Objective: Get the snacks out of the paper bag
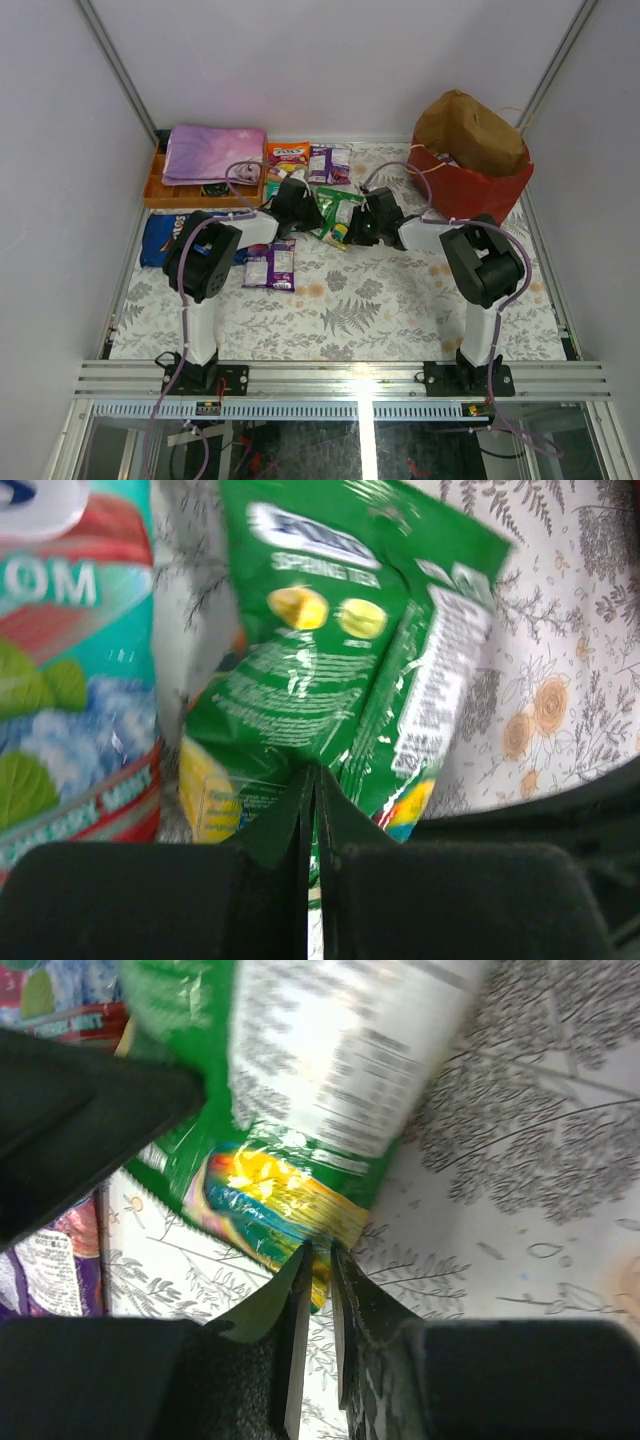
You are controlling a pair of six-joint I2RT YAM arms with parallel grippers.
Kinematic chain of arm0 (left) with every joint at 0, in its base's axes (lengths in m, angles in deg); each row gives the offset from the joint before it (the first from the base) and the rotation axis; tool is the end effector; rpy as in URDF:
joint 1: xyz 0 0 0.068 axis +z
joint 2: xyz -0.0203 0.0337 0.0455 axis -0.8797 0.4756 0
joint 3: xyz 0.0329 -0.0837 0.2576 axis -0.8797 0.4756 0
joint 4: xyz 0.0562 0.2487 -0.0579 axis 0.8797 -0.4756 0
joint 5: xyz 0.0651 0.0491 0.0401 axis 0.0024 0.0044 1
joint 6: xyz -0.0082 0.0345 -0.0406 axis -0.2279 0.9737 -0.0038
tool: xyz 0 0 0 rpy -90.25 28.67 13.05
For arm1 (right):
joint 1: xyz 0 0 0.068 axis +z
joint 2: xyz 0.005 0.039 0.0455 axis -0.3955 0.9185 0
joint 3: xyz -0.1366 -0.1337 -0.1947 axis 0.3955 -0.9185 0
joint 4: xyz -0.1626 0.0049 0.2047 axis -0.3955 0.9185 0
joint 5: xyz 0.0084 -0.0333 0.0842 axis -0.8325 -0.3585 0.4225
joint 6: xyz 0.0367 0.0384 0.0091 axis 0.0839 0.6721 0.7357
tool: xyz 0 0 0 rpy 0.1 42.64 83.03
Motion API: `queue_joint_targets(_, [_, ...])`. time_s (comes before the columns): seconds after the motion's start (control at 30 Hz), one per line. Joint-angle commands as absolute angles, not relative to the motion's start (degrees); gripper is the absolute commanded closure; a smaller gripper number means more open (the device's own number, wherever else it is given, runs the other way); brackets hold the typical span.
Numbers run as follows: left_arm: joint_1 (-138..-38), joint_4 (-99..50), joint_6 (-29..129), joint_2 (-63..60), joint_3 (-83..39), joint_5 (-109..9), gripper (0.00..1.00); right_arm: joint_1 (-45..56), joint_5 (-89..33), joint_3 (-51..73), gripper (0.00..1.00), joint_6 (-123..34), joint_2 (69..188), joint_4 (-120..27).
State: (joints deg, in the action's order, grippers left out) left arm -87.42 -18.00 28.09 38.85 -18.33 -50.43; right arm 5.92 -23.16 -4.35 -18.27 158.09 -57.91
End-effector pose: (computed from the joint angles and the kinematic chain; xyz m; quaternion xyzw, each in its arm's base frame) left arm 0.3857 -0.1926 0.1418 -0.0264 0.8994 -0.2735 0.3400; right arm 0.3445 0.2015 0.1408 -0.0151 0.9002 0.3045 0.3110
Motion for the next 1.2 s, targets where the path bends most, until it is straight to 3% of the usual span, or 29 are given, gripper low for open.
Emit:
queue_joint_targets(0.0, [-87.88, -20.38, 26.04, 36.77, -10.04, -47.35, 1.0, 2.9, -27.75, -1.32, 0.79, -23.72, 160.13, -51.29])
queue_joint_targets(0.13, [-88.12, -16.99, 24.34, 34.87, -6.54, -47.08, 0.99, 1.69, -28.09, 0.27, 0.79, -25.54, 160.19, -49.26])
queue_joint_targets(0.5, [-87.85, -20.54, 27.56, 38.03, -14.89, -46.28, 0.97, 1.62, -25.09, 0.51, 0.79, -26.07, 158.9, -48.74])
queue_joint_targets(0.77, [-87.8, -21.3, 26.99, 38.02, -17.16, -43.98, 0.99, 1.65, -17.82, 4.03, 0.73, -32.37, 150.38, -41.85])
queue_joint_targets(0.9, [-87.79, -19.49, 26.55, 32.62, -15.34, -43.37, 0.98, 1.66, -14.53, 7.51, 0.57, -34.82, 137.01, -37.21])
queue_joint_targets(0.93, [-87.79, -18.86, 26.52, 30.66, -14.73, -43.24, 0.9, 1.64, -13.8, 8.67, 0.49, -35.23, 133.85, -37.13])
queue_joint_targets(1.0, [-87.92, -18.31, 27.02, 26.99, -14.02, -43.28, 0.73, 1.65, -15.01, 10.96, 0.23, -36.39, 128.01, -37.63])
queue_joint_targets(1.07, [-87.89, -19.09, 27.79, 23.85, -14.41, -43.27, 0.58, 1.55, -19.6, 13.43, 0.07, -38.76, 123.87, -38.01])
queue_joint_targets(1.17, [-88.2, -21.86, 28.68, 19.77, -15.18, -42.87, 0.41, -0.79, -28.51, 20.61, 0.0, -40.24, 123.05, -33.98])
